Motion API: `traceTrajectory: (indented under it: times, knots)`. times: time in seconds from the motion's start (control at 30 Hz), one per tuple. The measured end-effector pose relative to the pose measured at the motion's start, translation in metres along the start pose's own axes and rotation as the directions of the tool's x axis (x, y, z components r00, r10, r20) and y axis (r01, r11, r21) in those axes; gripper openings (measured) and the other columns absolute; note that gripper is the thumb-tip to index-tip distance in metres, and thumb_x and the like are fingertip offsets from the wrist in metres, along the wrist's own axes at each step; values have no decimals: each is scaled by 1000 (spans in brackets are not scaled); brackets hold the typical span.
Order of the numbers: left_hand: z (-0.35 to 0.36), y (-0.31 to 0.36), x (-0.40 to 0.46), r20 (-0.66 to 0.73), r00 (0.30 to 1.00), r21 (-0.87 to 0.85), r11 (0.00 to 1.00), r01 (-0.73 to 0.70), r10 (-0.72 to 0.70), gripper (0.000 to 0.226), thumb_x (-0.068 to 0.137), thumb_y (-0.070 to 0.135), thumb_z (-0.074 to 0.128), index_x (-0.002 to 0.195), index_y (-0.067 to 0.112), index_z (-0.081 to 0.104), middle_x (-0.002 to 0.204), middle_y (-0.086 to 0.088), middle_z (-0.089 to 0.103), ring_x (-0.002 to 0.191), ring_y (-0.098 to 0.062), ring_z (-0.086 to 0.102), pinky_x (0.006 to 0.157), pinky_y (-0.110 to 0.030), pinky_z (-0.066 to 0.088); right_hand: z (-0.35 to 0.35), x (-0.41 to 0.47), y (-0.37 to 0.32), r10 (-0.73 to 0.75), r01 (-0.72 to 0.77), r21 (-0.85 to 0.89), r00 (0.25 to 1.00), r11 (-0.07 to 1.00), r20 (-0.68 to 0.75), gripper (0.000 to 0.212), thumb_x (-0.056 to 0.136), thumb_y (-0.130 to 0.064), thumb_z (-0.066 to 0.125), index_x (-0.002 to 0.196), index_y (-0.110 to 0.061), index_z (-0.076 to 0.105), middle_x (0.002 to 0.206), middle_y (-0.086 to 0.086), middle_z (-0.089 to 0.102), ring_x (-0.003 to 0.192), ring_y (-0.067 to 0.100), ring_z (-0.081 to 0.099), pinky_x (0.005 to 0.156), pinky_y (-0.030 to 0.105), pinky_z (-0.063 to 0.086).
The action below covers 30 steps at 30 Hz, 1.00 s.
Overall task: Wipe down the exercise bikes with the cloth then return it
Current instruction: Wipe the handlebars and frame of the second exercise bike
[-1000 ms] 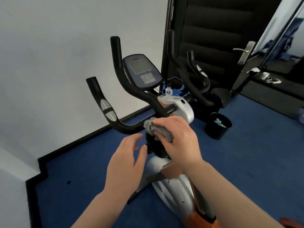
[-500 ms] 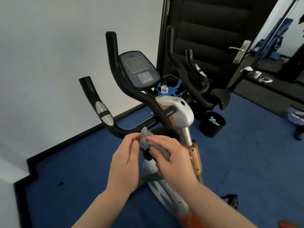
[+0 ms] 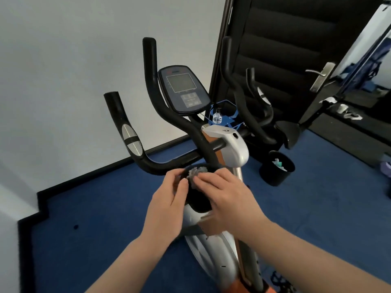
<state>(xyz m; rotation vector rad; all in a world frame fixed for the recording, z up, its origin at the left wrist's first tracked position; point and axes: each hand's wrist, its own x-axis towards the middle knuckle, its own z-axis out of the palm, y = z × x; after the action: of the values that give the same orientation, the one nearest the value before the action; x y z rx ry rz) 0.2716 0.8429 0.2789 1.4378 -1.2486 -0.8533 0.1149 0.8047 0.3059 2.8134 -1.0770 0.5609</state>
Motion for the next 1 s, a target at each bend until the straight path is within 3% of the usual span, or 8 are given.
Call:
traceTrajectory:
  times: [0.1, 0.23, 0.37, 0.47, 0.57, 0.77, 0.9, 1.0]
  knots:
    - [2, -3, 2, -9, 1000, -9, 1000, 16, -16, 21, 99, 28, 43, 106, 42, 56, 91, 22, 67, 85, 2, 63, 67, -12, 46, -10, -15, 18, -79, 79, -92, 997, 993, 11, 56, 56, -9, 79, 110, -14, 69, 105, -3, 69, 87, 22, 60, 65, 33, 52]
    - [9, -2, 1, -33, 999, -36, 999, 21, -22, 25, 99, 28, 39, 107, 43, 57, 93, 19, 67, 89, -1, 62, 75, -26, 49, -11, 22, 9, -25, 22, -16, 983, 1000, -183, 35, 75, -7, 55, 106, -14, 70, 104, -3, 70, 91, 18, 52, 72, 29, 43]
    - [2, 0, 4, 31, 999, 31, 999, 26, -27, 25, 97, 34, 36, 107, 48, 54, 90, 17, 66, 84, -3, 62, 73, -27, 49, -1, 18, 11, -44, 20, -176, 990, 984, -132, 43, 75, -7, 63, 116, -19, 67, 115, -6, 68, 98, 19, 56, 75, 29, 45]
    - [-2, 0, 6, 81, 996, 56, 998, 19, -24, 24, 93, 40, 35, 106, 47, 54, 89, 14, 67, 82, -4, 62, 71, -28, 50, -7, -2, 21, 26, -52, -143, 985, 988, -173, 50, 65, 0, 75, 110, -19, 70, 113, -6, 69, 94, 21, 57, 72, 30, 45]
    - [2, 0, 5, 47, 999, 31, 999, 27, -28, 26, 91, 41, 32, 103, 48, 54, 84, 14, 64, 76, -3, 59, 67, -27, 45, -17, 12, 14, 150, -143, 45, 958, 989, -243, 39, 69, 0, 75, 104, -16, 73, 105, -5, 71, 89, 20, 58, 78, 25, 41]
    - [7, -2, 5, 33, 999, 18, 999, 35, -35, 30, 91, 38, 30, 104, 46, 56, 83, 15, 63, 75, -3, 57, 66, -27, 42, -11, 33, 5, 269, -265, 53, 959, 963, -93, 36, 82, -7, 66, 115, -18, 68, 108, -4, 69, 99, 22, 54, 82, 35, 45]
    - [5, -3, 7, 70, 997, 43, 999, 24, -27, 30, 92, 38, 30, 103, 45, 56, 83, 13, 62, 75, -4, 57, 65, -25, 42, -2, 11, 6, 421, -373, 218, 872, 902, -251, 36, 80, -5, 71, 114, -17, 69, 102, -5, 70, 91, 15, 52, 81, 23, 46]
    - [6, -4, 8, 61, 997, 28, 999, 44, -45, 30, 91, 38, 30, 103, 44, 57, 86, 13, 62, 79, -3, 57, 69, -26, 43, 5, -1, -8, 658, -518, 452, 713, 727, -241, 35, 83, -16, 70, 116, -28, 67, 89, -26, 61, 84, 0, 46, 75, 5, 36]
